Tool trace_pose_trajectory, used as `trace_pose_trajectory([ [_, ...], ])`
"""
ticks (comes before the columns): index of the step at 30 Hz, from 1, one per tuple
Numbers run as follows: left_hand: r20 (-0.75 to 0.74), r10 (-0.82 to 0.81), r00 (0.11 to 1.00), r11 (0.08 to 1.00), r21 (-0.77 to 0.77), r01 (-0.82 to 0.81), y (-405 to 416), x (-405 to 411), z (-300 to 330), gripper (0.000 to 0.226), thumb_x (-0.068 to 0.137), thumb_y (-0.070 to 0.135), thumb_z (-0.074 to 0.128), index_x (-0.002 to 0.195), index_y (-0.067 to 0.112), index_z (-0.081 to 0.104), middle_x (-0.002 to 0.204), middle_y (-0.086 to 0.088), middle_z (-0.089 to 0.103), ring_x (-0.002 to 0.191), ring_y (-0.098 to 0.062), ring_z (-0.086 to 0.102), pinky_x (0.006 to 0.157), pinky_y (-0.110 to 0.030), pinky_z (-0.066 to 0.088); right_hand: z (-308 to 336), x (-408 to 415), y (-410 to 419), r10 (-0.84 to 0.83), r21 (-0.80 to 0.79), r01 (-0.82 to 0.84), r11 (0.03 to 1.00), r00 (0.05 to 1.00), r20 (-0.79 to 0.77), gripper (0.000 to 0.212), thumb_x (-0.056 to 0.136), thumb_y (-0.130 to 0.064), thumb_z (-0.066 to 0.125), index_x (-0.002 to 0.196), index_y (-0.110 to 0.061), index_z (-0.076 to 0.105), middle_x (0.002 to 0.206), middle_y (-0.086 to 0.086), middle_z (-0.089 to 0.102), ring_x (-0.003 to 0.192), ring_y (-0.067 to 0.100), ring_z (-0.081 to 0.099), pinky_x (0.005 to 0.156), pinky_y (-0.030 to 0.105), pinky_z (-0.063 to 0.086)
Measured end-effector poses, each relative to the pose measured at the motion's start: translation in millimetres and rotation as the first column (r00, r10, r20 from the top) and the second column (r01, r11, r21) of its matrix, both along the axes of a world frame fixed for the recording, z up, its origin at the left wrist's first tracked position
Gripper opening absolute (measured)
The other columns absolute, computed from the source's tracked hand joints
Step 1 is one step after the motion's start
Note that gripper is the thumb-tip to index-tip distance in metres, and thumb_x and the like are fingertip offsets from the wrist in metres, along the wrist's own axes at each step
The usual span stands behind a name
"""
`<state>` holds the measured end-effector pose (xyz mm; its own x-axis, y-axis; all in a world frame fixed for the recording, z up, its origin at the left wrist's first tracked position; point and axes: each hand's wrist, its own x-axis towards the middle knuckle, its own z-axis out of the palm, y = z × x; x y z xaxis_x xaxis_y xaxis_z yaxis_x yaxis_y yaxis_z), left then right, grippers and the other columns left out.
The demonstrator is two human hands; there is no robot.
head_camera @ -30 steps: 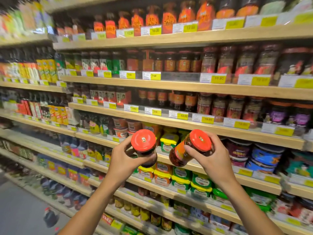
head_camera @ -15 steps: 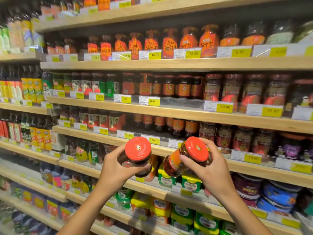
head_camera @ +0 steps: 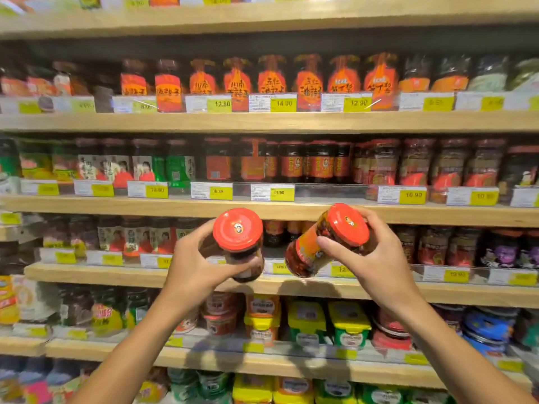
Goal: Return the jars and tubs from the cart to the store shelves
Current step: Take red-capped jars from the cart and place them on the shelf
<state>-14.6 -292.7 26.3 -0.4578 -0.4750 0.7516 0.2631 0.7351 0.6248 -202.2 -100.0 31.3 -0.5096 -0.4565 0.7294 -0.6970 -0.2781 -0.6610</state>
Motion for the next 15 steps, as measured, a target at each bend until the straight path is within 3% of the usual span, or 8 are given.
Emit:
trace_pose_trajectory([
  [7, -0.013, -0.082, 0.997, 0.997, -0.016, 0.082, -14.3, -8.4, 27.5, 0.057, 0.048, 0.03, 0.088, 0.099, 0.036, 0.065, 0.087, 0.035, 0.071, 0.084, 0.015, 0.065, 0.074, -0.002, 0.045, 35.0, 0.5, -20.9, -0.094, -0.131, 0.089, 0.987, 0.995, -0.035, 0.067, 0.063, -0.045, 0.087, 0.121, -0.027, 0.06, 0.11, -0.014, 0.068, 0.1, 0.002, 0.067, 0.085, 0.017, 0.051],
  [15, -0.087, -0.152, 0.985, 0.988, -0.028, 0.15, -16.6, -20.5, 42.1, 0.059, 0.048, 0.027, 0.088, 0.101, 0.037, 0.066, 0.091, 0.028, 0.074, 0.087, 0.008, 0.069, 0.075, -0.006, 0.049, 84.4, -24.5, -44.8, -0.24, -0.361, 0.184, 0.914, 0.964, -0.116, 0.067, 0.07, -0.033, 0.091, 0.125, -0.016, 0.057, 0.113, -0.012, 0.063, 0.101, 0.0, 0.063, 0.089, 0.015, 0.048],
])
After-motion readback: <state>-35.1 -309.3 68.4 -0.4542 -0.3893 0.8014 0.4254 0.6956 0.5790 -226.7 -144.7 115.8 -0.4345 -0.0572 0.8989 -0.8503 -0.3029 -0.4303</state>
